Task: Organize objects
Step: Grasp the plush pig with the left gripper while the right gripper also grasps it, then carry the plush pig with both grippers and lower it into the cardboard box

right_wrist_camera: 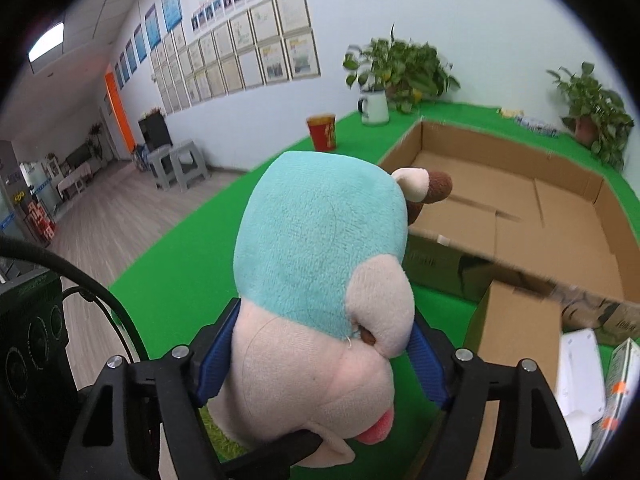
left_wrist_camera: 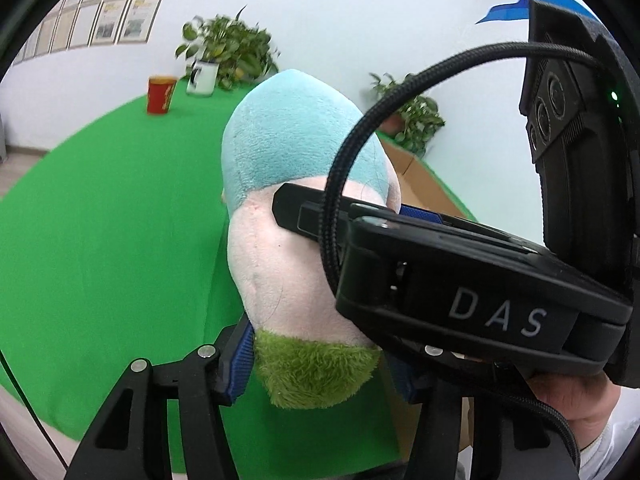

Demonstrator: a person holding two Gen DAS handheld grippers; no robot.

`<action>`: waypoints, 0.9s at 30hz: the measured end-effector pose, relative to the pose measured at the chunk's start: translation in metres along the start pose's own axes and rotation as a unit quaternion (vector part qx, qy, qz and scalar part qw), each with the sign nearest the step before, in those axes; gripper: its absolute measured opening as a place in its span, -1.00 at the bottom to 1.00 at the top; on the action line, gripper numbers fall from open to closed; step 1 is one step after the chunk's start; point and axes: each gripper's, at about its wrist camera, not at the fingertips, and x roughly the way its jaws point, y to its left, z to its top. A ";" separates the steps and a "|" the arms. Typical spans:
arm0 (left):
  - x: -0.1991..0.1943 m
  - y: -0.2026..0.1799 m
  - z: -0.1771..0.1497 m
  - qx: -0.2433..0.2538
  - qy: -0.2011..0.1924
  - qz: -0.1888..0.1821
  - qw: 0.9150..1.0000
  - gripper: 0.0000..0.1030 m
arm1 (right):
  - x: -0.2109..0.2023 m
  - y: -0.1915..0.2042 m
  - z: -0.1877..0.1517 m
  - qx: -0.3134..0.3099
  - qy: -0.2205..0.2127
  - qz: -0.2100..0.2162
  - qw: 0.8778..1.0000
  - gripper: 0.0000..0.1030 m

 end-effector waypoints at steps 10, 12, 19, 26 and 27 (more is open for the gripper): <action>0.003 -0.022 0.062 0.042 -0.032 -0.007 0.999 0.03 | -0.021 -0.017 0.040 0.014 -0.064 -0.015 0.998 0.47; 0.009 -0.023 0.076 0.044 -0.037 -0.007 0.998 0.03 | -0.021 -0.022 0.048 0.015 -0.070 -0.015 0.997 0.47; 0.025 -0.039 0.122 0.048 -0.040 -0.017 0.998 0.03 | -0.019 -0.037 0.068 0.017 -0.082 -0.025 0.996 0.45; 0.057 -0.055 0.169 0.067 -0.032 -0.032 0.997 0.03 | -0.018 -0.059 0.087 0.037 -0.092 -0.042 0.994 0.45; 0.063 -0.057 0.175 0.070 -0.030 -0.033 0.997 0.03 | -0.017 -0.062 0.090 0.040 -0.093 -0.044 0.994 0.45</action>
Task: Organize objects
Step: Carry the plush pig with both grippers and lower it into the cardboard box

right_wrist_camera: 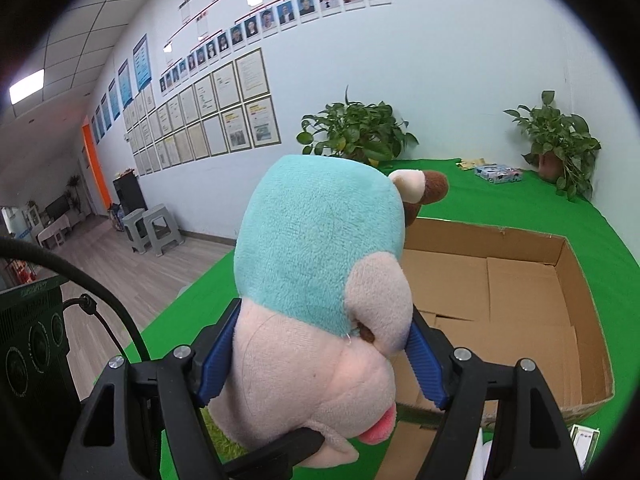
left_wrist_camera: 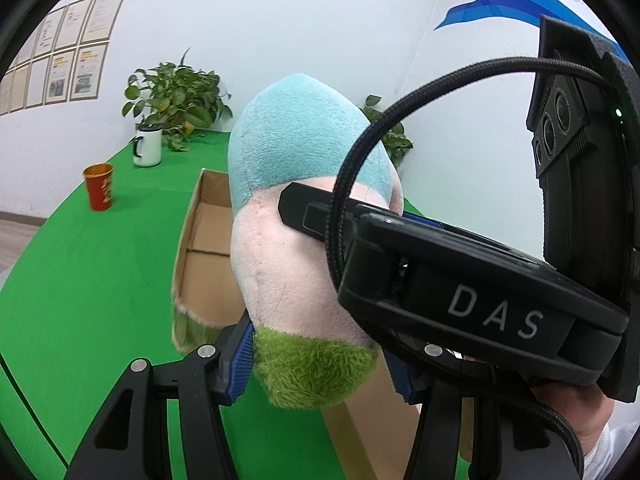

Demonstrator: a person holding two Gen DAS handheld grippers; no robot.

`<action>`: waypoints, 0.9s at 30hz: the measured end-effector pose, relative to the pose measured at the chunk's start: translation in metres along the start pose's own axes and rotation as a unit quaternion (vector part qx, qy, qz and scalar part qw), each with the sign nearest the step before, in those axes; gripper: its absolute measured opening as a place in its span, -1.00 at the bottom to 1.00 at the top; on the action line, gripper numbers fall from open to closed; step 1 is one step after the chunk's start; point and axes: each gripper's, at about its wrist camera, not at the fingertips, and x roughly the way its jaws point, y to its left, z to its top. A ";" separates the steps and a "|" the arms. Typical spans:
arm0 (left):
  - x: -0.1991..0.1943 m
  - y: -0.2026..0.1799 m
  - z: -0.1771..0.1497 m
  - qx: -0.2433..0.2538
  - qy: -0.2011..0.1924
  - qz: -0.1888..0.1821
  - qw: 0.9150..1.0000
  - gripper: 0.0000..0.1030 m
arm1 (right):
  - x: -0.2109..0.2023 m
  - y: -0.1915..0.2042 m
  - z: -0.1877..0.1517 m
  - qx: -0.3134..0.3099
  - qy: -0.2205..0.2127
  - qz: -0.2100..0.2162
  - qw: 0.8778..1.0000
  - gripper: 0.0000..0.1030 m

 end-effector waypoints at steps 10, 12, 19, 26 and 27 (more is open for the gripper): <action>0.050 0.014 0.060 0.018 0.020 -0.007 1.000 0.03 | 0.025 -0.024 0.027 0.029 -0.001 -0.008 1.000 0.44; 0.061 0.021 0.073 0.018 0.023 -0.008 1.000 0.03 | 0.033 -0.028 0.032 0.033 0.001 -0.007 0.999 0.44; 0.094 0.059 0.098 0.004 0.045 -0.001 0.999 0.03 | 0.068 -0.039 0.042 0.046 0.026 0.006 0.999 0.44; 0.126 0.092 0.092 -0.017 0.086 0.010 0.996 0.03 | 0.106 -0.053 0.032 0.077 0.069 0.022 0.994 0.44; 0.129 0.096 0.087 -0.020 0.093 0.010 0.995 0.03 | 0.111 -0.055 0.029 0.082 0.075 0.023 0.994 0.44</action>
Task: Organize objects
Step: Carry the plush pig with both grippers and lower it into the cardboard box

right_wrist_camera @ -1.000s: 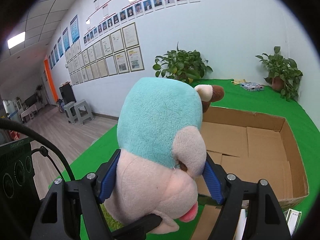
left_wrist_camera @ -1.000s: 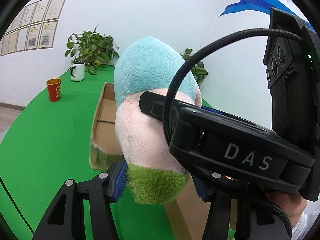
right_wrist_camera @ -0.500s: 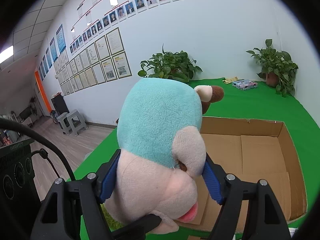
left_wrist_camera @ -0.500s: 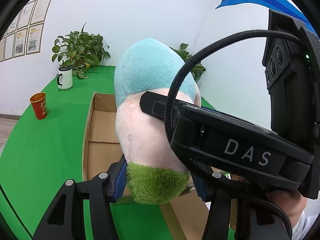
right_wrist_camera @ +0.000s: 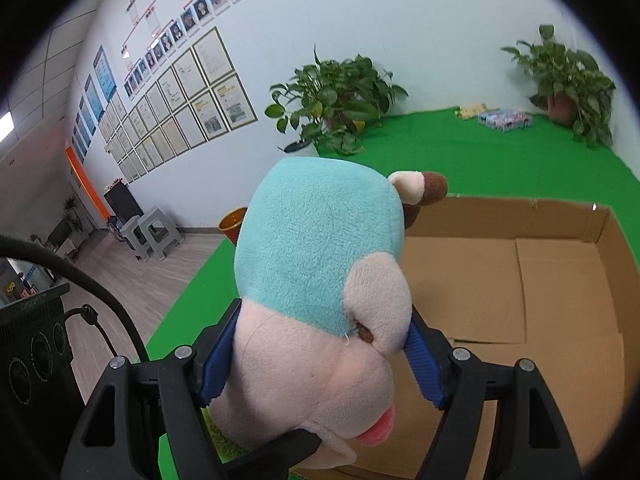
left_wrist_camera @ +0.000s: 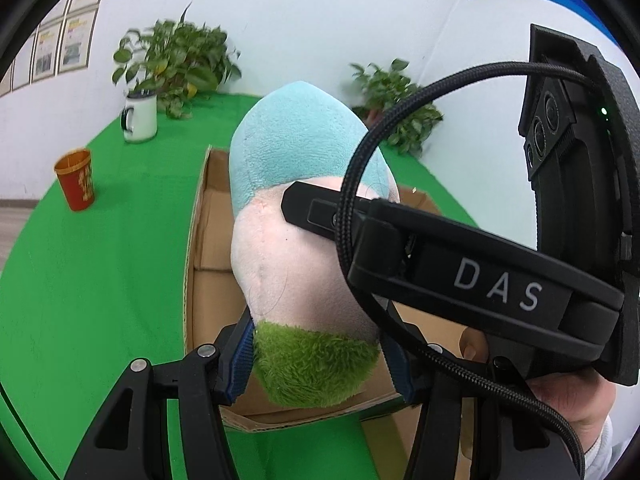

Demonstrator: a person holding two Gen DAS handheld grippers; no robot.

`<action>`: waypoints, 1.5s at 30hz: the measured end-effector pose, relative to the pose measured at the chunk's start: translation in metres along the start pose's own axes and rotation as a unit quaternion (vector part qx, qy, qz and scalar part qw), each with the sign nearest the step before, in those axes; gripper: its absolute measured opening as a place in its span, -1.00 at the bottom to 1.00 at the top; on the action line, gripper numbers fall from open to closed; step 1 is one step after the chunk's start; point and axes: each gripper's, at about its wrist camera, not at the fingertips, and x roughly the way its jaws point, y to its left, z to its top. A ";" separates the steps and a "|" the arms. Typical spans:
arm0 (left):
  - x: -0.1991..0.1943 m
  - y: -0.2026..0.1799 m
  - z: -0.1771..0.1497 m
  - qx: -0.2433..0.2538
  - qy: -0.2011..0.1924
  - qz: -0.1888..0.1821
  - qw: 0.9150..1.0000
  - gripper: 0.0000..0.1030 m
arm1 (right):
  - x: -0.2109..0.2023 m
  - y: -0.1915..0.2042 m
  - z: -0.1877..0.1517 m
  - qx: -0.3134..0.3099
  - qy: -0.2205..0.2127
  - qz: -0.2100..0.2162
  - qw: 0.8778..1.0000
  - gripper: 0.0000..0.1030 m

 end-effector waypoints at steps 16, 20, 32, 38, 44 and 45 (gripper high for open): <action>0.038 0.048 -0.044 -0.034 0.059 0.039 0.997 0.12 | 0.068 -0.033 -0.031 0.092 0.102 0.056 0.989 0.44; 0.025 0.052 -0.050 -0.045 0.044 0.033 0.997 0.13 | 0.069 -0.037 -0.029 0.100 0.112 0.070 0.986 0.48; -0.001 0.060 -0.054 -0.067 0.027 0.048 0.996 -0.20 | 0.078 -0.041 -0.027 0.122 0.126 0.076 0.982 0.73; -0.004 0.061 -0.055 -0.084 0.024 0.046 0.995 -0.24 | 0.050 -0.047 -0.018 0.136 0.088 0.101 0.982 0.77; 0.003 0.062 -0.053 -0.086 0.022 0.045 0.995 -0.26 | 0.048 -0.046 -0.026 0.119 0.101 0.072 0.985 0.77; 0.003 0.062 -0.053 -0.087 0.022 0.044 0.995 -0.26 | 0.051 -0.047 -0.031 0.122 0.109 0.067 0.984 0.77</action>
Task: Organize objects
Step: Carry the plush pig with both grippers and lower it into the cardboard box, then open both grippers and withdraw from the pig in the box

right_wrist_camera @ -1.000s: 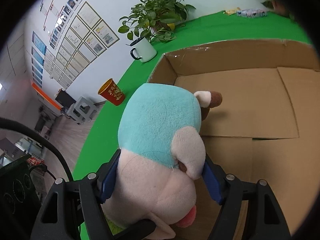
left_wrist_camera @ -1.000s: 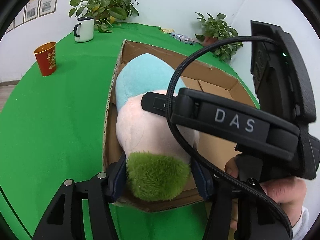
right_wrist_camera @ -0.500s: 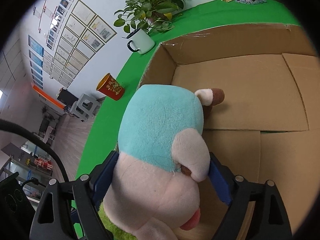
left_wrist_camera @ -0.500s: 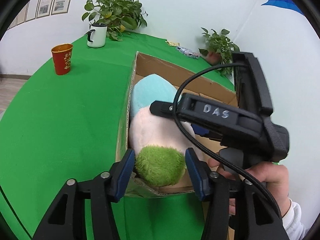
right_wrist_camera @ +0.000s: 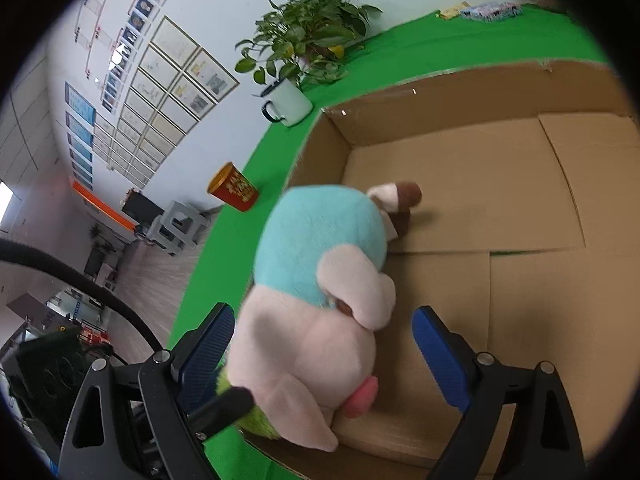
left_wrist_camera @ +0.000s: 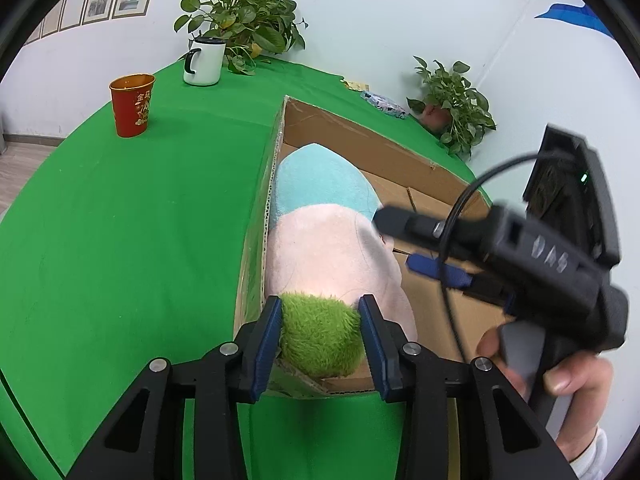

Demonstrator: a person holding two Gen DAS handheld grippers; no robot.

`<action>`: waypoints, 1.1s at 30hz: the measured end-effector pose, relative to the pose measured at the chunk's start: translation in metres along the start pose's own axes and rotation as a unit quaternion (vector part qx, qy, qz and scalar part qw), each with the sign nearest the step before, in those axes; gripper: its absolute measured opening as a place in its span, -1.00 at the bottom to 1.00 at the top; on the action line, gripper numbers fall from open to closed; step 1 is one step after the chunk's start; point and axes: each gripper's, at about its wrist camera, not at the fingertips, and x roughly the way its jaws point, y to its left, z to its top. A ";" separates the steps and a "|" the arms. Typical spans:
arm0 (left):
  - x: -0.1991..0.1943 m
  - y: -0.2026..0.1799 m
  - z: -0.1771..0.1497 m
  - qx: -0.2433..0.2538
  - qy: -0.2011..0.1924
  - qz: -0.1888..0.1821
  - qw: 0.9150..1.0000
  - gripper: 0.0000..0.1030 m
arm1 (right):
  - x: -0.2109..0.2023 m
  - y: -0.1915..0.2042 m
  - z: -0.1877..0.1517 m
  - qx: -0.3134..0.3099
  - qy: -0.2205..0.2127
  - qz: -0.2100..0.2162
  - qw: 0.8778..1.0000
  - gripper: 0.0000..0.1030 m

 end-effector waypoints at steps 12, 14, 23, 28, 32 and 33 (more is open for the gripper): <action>-0.061 -0.015 -0.012 0.027 -0.100 -0.023 0.994 0.53 | -0.065 0.024 -0.041 -0.085 -0.119 -0.158 0.976 0.97; -0.077 -0.022 -0.019 0.037 -0.127 -0.015 0.991 0.73 | -0.077 0.025 -0.054 -0.092 -0.136 -0.175 0.971 0.98; -0.119 -0.053 -0.054 0.084 -0.176 0.012 0.981 0.98 | -0.106 0.030 -0.109 -0.124 -0.177 -0.235 0.948 0.98; -0.124 -0.058 -0.074 0.088 -0.166 0.003 0.982 0.98 | -0.117 0.026 -0.130 -0.133 -0.173 -0.255 0.942 0.98; -0.121 -0.066 -0.091 0.083 -0.156 0.003 0.984 0.98 | -0.125 0.022 -0.147 -0.137 -0.169 -0.251 0.943 0.98; -0.121 -0.067 -0.094 0.085 -0.153 0.005 0.985 0.98 | -0.127 0.021 -0.151 -0.138 -0.167 -0.249 0.944 0.98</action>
